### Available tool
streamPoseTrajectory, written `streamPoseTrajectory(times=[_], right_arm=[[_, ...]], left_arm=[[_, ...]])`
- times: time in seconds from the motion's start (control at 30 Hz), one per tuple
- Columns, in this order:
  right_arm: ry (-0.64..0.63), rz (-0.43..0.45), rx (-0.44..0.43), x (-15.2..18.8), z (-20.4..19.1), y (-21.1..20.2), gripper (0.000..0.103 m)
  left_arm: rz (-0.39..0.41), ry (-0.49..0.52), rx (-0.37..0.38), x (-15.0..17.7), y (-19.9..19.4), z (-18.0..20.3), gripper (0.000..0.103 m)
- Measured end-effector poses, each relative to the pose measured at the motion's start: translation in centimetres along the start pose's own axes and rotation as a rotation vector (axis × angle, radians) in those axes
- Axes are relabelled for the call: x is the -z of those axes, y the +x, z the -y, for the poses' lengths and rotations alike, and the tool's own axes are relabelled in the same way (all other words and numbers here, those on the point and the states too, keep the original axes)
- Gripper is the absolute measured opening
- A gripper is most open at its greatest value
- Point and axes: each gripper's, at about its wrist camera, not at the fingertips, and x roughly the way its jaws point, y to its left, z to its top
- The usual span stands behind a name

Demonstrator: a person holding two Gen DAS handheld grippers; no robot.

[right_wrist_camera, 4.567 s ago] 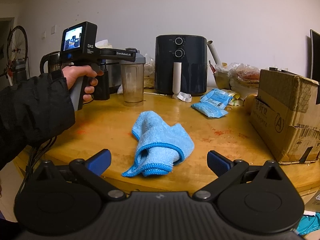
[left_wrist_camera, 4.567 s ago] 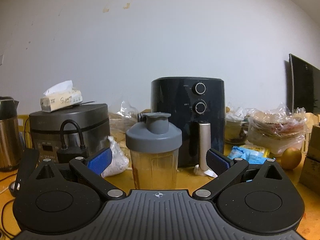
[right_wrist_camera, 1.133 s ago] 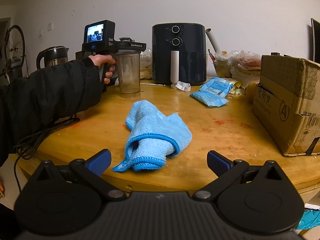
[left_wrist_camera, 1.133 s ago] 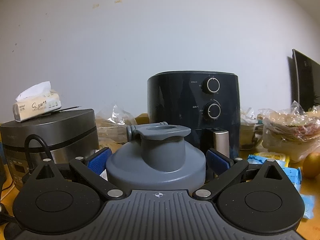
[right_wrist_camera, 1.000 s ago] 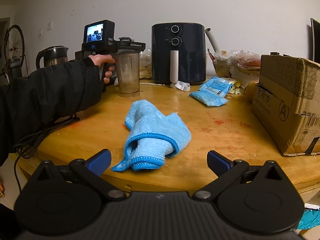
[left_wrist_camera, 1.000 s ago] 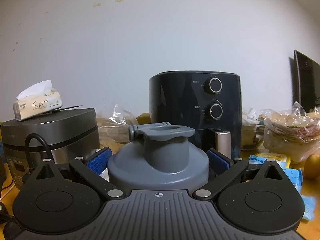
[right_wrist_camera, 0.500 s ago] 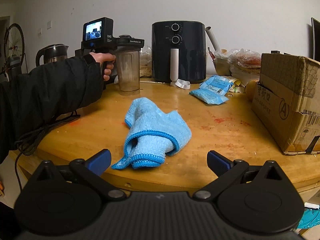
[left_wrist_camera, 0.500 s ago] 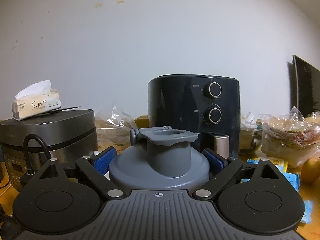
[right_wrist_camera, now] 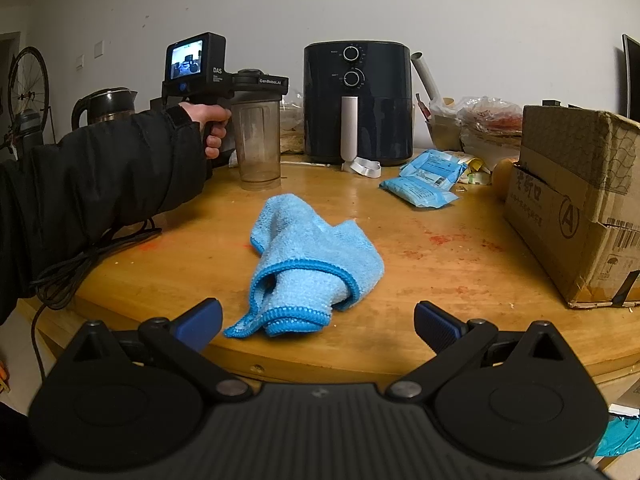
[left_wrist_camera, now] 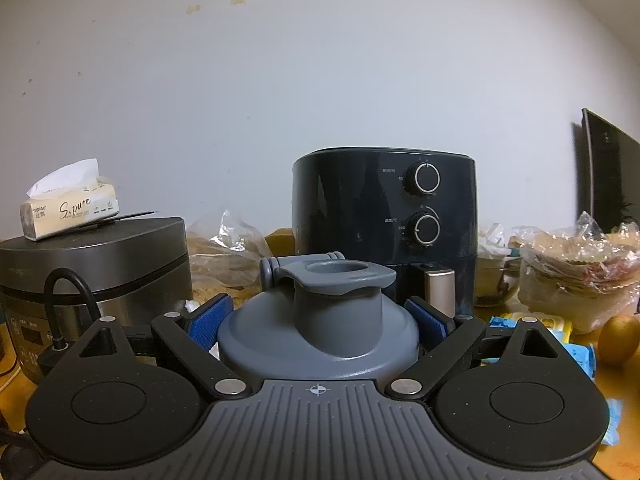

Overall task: Clean container
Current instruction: 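Lift the shaker bottle with the left gripper toward the blue cloth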

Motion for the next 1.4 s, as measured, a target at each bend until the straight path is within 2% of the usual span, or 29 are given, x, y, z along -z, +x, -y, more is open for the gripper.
streamPoseTrajectory(times=[0.67,1.4], right_arm=[[-0.013,0.039,-0.001,-0.2,-0.6,-1.3,0.103],[-0.022,0.066,0.003,-0.3,-1.4,-2.8,0.103]], left_arm=[[0.069,-0.008,0.008,-3.2,-3.4,-0.7,0.094],[0.061,-0.008,0.029,-3.8,-6.7,0.5,0.094]])
